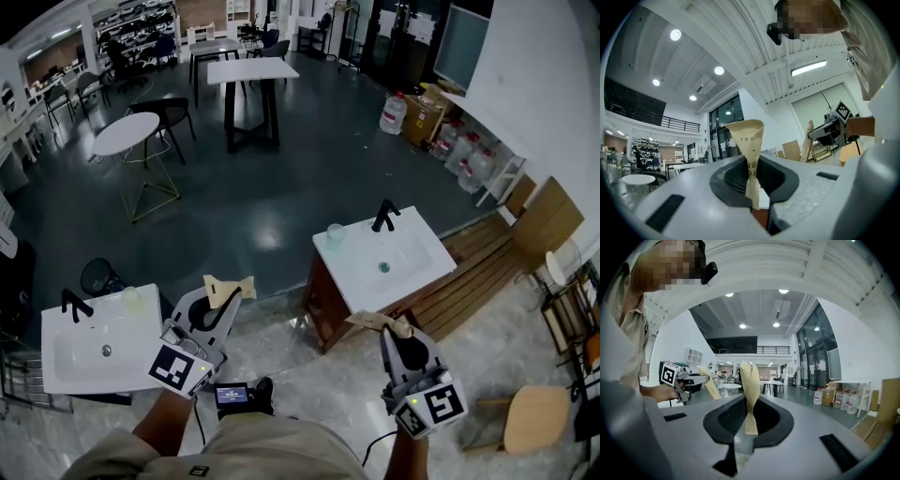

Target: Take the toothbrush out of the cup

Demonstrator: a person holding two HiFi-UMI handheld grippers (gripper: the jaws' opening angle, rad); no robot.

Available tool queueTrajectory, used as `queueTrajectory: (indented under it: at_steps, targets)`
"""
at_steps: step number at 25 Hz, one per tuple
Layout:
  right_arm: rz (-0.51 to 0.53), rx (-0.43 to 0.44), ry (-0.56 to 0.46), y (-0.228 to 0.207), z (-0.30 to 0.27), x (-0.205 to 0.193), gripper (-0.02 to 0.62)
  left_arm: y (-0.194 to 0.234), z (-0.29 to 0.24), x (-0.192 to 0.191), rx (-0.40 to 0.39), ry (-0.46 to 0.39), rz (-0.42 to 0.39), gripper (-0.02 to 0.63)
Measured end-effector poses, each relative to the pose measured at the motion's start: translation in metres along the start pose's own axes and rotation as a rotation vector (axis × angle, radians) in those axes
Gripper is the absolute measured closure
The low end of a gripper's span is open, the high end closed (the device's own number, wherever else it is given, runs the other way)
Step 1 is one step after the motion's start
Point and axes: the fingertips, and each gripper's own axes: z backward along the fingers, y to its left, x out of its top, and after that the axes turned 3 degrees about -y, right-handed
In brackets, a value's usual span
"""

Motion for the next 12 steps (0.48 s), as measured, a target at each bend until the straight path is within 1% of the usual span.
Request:
queueTrajectory:
  at_steps: [6,12]
  targets:
    - [0.009,-0.002,0.0,0.0,0.004,0.003,0.56,-0.001,0.003,0.002,0.008,-0.005,-0.006,0.575]
    - [-0.002,0.013,-0.031,0.002,0.007,0.011,0.56,-0.004,0.006,0.004,0.015,0.001,-0.007,0.575]
